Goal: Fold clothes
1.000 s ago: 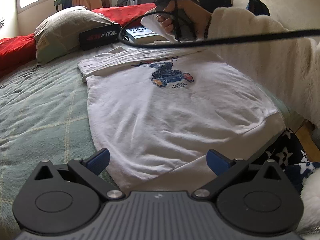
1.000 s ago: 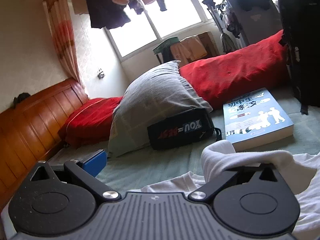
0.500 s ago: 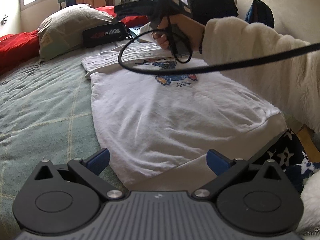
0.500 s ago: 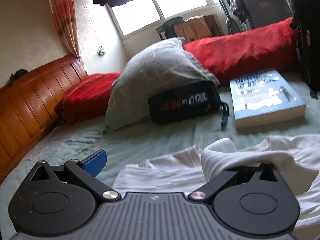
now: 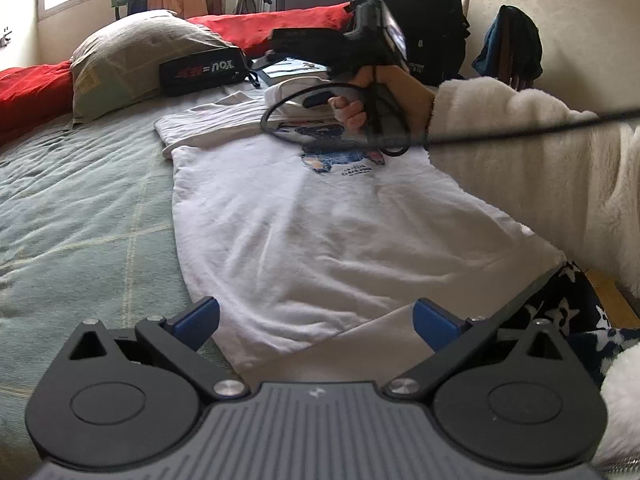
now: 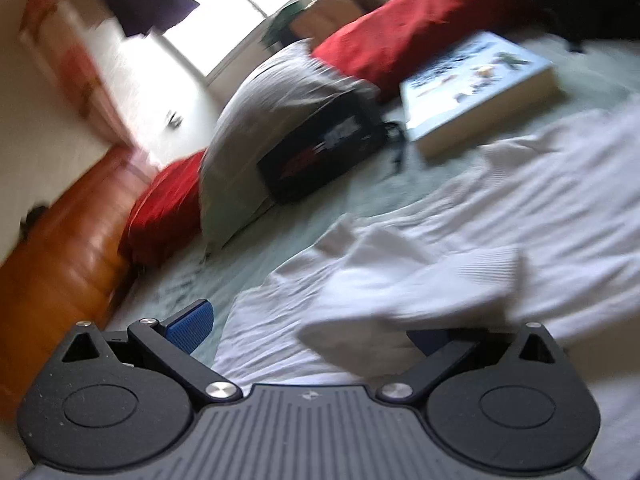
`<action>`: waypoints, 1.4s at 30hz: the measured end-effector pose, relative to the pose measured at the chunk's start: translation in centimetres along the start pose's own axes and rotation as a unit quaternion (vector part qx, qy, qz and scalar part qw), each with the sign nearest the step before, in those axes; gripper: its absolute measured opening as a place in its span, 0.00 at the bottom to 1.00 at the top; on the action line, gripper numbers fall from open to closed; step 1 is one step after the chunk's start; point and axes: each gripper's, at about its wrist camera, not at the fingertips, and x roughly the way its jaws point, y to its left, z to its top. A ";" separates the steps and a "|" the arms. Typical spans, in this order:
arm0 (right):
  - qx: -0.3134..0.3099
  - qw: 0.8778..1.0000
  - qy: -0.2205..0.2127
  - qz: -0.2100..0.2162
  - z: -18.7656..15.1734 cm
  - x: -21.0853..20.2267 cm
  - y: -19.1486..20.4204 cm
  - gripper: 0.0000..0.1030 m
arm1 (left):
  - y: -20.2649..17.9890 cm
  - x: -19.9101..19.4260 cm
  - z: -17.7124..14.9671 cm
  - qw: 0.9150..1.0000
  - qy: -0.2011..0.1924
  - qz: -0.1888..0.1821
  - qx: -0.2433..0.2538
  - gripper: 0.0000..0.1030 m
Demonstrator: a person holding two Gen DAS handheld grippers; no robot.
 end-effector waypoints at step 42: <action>-0.112 0.991 -0.013 -0.070 6.6 -11.5 -5.1 1.00 | 1.5 0.4 0.2 0.999 0.014 0.043 0.014 0.99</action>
